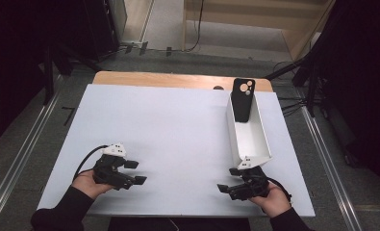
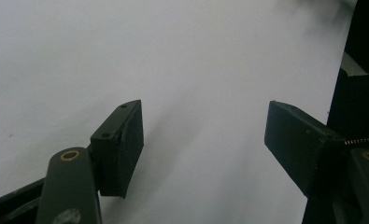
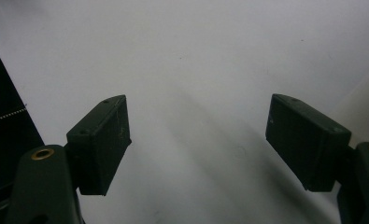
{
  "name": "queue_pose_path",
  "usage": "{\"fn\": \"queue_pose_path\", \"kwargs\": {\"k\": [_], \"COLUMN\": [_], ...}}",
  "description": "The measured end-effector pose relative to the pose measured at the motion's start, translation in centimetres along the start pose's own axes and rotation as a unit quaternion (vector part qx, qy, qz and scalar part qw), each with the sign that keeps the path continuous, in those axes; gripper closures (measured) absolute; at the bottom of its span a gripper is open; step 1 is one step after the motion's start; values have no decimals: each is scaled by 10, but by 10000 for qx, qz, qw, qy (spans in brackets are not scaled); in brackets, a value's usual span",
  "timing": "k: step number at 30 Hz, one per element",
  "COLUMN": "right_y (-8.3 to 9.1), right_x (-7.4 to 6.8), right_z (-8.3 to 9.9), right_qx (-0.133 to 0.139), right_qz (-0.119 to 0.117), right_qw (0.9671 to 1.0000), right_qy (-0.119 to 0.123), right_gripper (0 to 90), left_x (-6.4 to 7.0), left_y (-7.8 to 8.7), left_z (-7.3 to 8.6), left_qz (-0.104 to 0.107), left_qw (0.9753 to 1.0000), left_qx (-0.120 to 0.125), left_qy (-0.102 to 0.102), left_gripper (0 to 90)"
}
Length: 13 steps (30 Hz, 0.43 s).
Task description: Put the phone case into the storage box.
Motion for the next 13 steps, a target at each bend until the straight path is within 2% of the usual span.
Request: {"fn": "queue_pose_path", "kwargs": {"k": [13], "right_y": [0], "right_x": [1], "right_z": [0], "right_qx": [-6], "right_qz": [-4], "right_qw": [10000], "right_qy": [-38], "right_gripper": [203], "left_x": [0], "left_y": [0], "left_z": [0], "left_qz": [3], "left_qw": [10000], "left_qx": [-2], "left_qy": [10], "left_gripper": [286]}}
Point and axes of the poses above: each handheld gripper's, and its own axes: y roughly backward along the jaws, z roughly out of its underside, x roughly to its right, the point moved 10 cm from there along -y, roughly forward along the jaws, and after that the axes turned 7 degrees about -x, right-handed, at the moved point
